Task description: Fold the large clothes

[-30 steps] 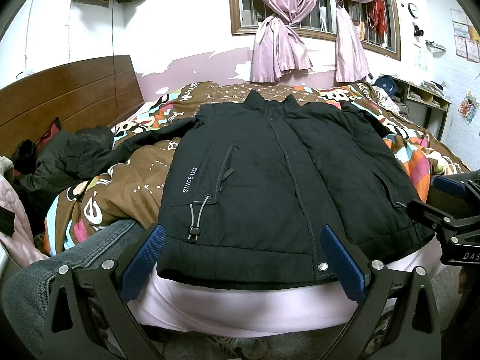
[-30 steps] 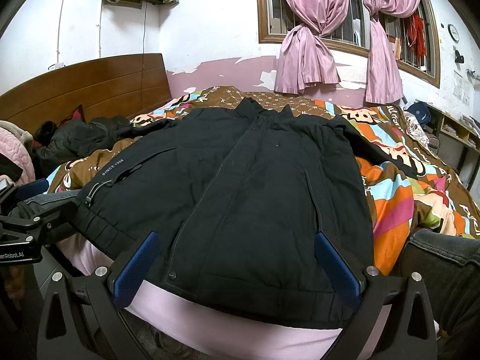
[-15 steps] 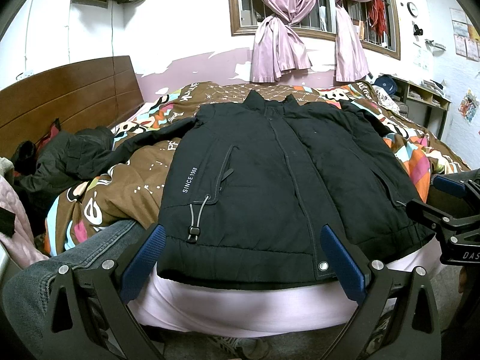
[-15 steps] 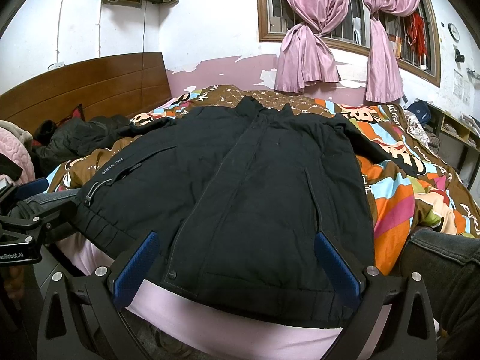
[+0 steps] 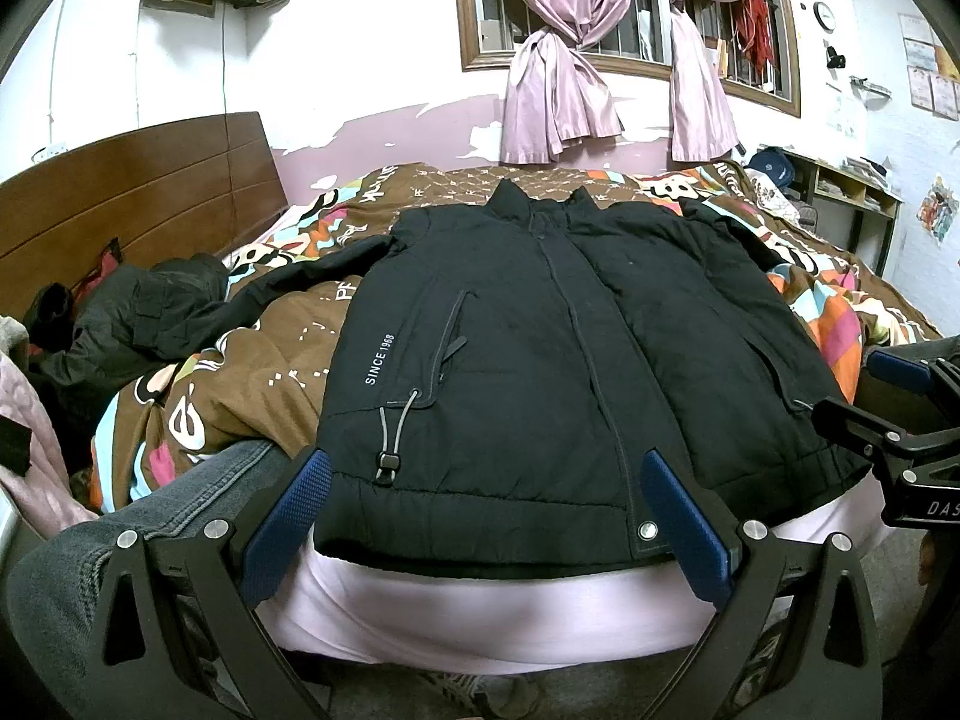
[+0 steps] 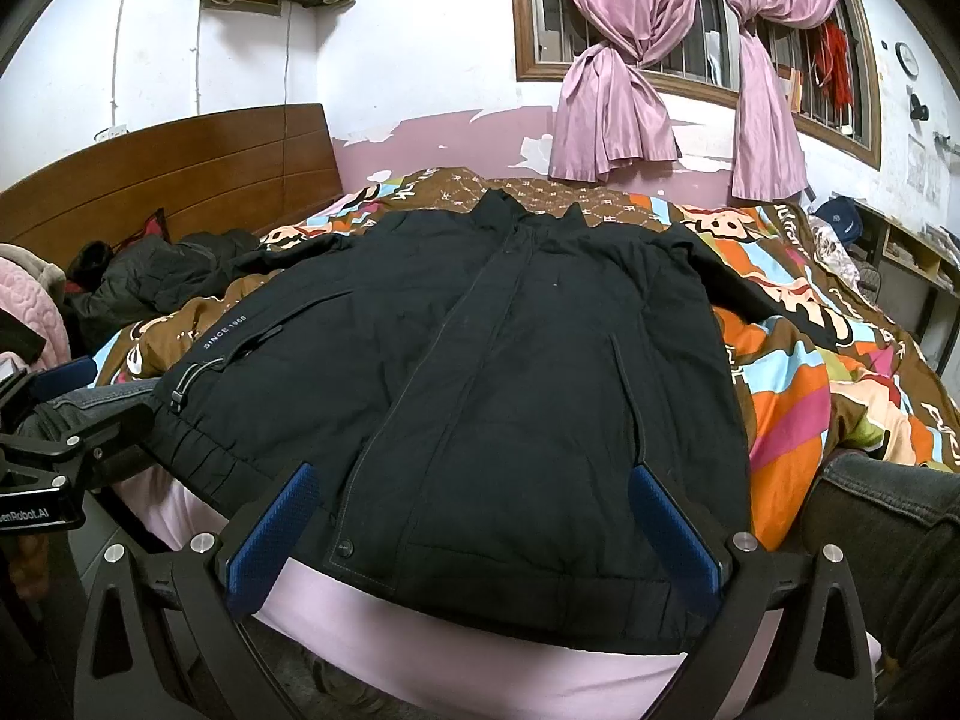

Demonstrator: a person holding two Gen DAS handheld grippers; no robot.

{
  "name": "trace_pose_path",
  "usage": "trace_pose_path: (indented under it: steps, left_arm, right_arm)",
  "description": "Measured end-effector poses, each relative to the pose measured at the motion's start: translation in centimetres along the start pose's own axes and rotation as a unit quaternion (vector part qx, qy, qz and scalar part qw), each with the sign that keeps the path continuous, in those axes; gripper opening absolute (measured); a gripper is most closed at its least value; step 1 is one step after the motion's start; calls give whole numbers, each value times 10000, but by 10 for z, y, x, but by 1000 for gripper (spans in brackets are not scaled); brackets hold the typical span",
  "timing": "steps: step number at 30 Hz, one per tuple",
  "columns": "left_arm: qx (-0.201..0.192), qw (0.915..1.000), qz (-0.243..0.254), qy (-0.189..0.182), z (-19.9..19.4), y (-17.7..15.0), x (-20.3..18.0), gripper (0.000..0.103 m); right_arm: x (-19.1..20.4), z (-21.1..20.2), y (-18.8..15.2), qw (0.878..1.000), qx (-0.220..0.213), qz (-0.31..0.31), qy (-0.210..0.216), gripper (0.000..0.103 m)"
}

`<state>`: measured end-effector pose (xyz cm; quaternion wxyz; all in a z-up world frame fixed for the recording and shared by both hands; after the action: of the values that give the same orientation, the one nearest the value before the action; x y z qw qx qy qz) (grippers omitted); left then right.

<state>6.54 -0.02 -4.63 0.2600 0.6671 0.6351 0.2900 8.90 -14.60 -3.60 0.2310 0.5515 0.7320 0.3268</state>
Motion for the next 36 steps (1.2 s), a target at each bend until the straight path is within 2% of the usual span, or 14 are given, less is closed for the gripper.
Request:
trace_pose_path:
  steps: [8,11,17,20,24,27,29,32,34,36]
  left_arm:
    - [8,10000,4,8,0,0,0,101]
    - [105,9999,-13,44,1,2,2,101]
    - [748,9967,-271,153,27,-5,14,101]
    - [1012,9937,-467,-108,37,-3,18,101]
    - [1152,9931,-222,-65,51,18,15,101]
    - [1146,9932,124,-143,65,45,6,101]
    - [1076,9935,351,-86,77,67,-1,101]
    - [1052,9927,580,-53,98,95,-13,101]
    - [1016,9932,552,-128,116,114,-22,101]
    - [993,9936,479,-253,139,135,-33,101]
  right_arm:
    - [0,2,-1,10000,33,7,25,103]
    - [1,8,-7,9996,164,83,195,103]
    - [-7,24,-17,9975,579,349,200,103]
    - [-20,28,-11,9941,820,599,377,103]
    - [-50,27,12,9935,934,513,388,103]
    - [-94,28,47,9961,851,251,24,103]
    - [-133,32,72,9967,686,318,-280,103]
    - [-219,42,105,9881,503,1131,-910,103]
    - [-280,55,112,9729,445,1982,-1101,103]
    - [-326,68,113,9600,466,2502,-1165,103]
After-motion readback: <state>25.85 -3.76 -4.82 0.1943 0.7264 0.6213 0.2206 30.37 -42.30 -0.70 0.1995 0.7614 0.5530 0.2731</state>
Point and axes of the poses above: each gripper's, at about its wrist camera, not at the fingertips, and z roughly the way its jaws point, x to its left, y to its top, the point moved 8 cm from there along z, roughly the way its jaws point, and after that the axes turned 9 degrees about x, right-handed, at the moved point
